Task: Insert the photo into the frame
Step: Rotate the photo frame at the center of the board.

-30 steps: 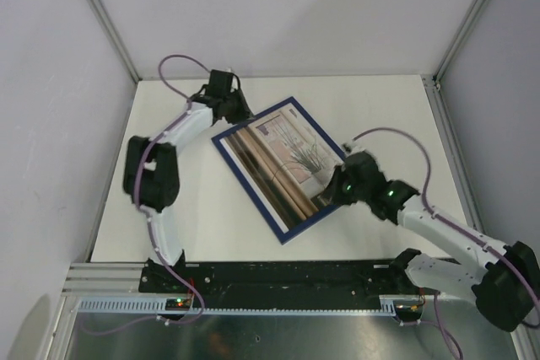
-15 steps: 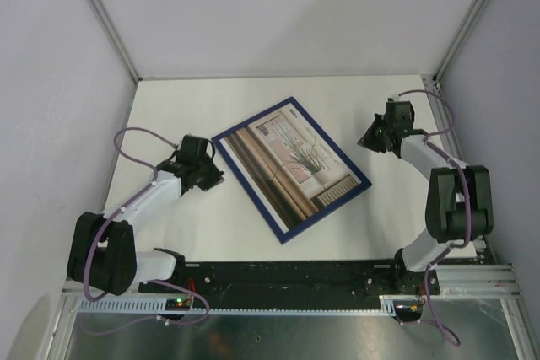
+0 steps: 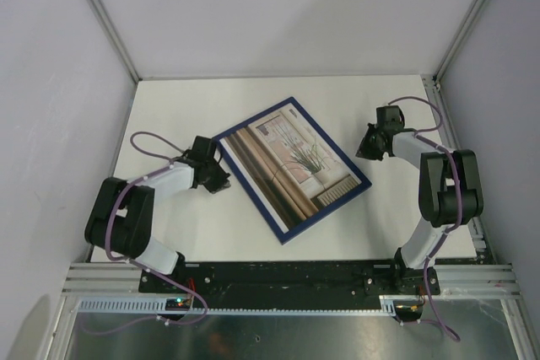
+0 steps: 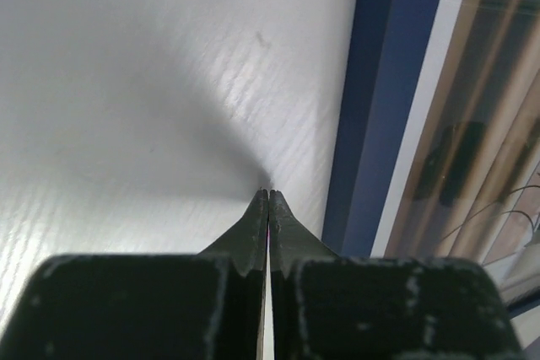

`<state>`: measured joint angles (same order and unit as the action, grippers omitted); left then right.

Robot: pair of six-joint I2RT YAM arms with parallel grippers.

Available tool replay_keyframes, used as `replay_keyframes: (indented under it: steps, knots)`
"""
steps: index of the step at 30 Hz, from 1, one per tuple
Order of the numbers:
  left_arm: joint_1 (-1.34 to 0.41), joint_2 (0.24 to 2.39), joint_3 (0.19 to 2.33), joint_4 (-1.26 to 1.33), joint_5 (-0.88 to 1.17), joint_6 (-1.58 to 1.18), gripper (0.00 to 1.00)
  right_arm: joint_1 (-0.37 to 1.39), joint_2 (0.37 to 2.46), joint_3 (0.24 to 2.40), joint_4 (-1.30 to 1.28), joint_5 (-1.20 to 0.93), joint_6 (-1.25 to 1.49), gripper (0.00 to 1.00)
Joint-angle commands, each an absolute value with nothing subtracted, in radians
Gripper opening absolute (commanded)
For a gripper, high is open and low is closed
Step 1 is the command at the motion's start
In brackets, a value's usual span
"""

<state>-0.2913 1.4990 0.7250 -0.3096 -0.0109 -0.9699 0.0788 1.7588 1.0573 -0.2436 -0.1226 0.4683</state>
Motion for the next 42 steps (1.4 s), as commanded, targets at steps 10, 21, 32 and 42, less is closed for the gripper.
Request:
replay_keyframes:
  steps: [10,21,32,42]
  knots:
    - [-0.291,1.623,0.874,-0.253,0.013,-0.984,0.00,0.106,1.762,1.042,-0.302,-0.075,0.443,0.00]
    - [-0.292,1.715,0.966,-0.253,0.004,-0.961,0.00,0.129,1.689,0.932,-0.272,-0.094,0.459,0.00]
    - [-0.290,1.840,1.131,-0.270,0.004,-0.902,0.00,0.217,1.528,0.780,-0.258,-0.094,0.507,0.00]
    - [-0.290,1.896,1.203,-0.284,0.007,-0.870,0.00,0.309,1.428,0.741,-0.299,-0.077,0.538,0.00]
